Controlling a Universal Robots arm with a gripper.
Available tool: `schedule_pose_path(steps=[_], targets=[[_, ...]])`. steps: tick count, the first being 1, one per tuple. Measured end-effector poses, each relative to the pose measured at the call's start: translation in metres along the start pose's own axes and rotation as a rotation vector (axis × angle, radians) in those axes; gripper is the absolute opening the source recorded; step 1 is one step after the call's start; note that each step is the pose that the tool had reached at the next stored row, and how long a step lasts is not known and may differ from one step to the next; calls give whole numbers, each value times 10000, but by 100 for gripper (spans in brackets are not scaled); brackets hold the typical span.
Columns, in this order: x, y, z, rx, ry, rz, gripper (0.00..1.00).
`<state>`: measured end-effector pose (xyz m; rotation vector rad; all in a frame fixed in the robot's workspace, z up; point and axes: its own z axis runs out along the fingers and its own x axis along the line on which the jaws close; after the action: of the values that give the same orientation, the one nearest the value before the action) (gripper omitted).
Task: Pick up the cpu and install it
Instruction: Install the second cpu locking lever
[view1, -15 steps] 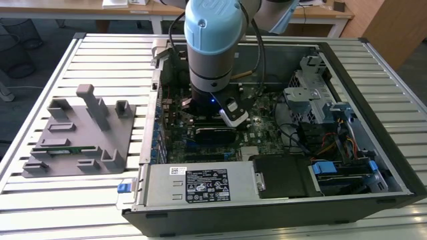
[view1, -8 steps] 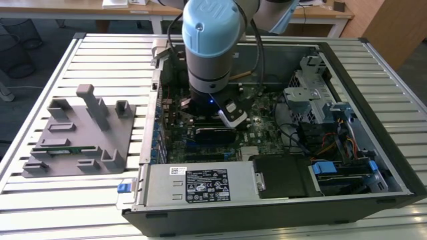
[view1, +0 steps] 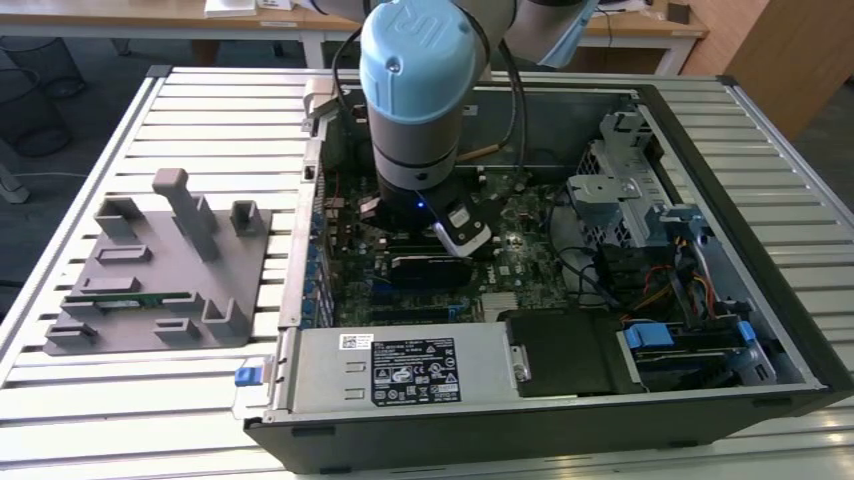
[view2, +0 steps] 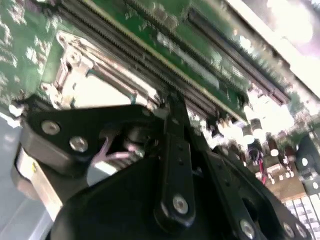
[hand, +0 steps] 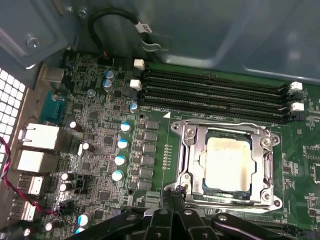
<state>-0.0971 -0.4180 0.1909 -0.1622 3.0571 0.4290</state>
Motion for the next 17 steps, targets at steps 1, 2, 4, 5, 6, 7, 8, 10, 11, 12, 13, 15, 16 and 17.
schedule_pose_path(steps=[1,2,4,5,6,7,8,10,11,12,13,15,16,17], targets=[[0,0,-1,-28,-3,-1,11],[0,0,-1,-35,-4,1,11],[0,0,-1,-36,-3,-1,11],[0,0,0,-36,-2,0,11],[0,0,0,-36,-2,-2,11],[1,0,1,-36,-3,-2,11],[3,3,1,-36,-3,-1,11],[7,12,3,-36,-3,0,11],[9,17,5,-38,-4,-1,11],[11,24,7,-38,-4,0,11],[12,32,9,-37,-3,0,11],[16,48,14,-37,-3,-1,11],[19,54,17,-37,-3,-1,11],[22,60,20,-38,-4,-1,11]])
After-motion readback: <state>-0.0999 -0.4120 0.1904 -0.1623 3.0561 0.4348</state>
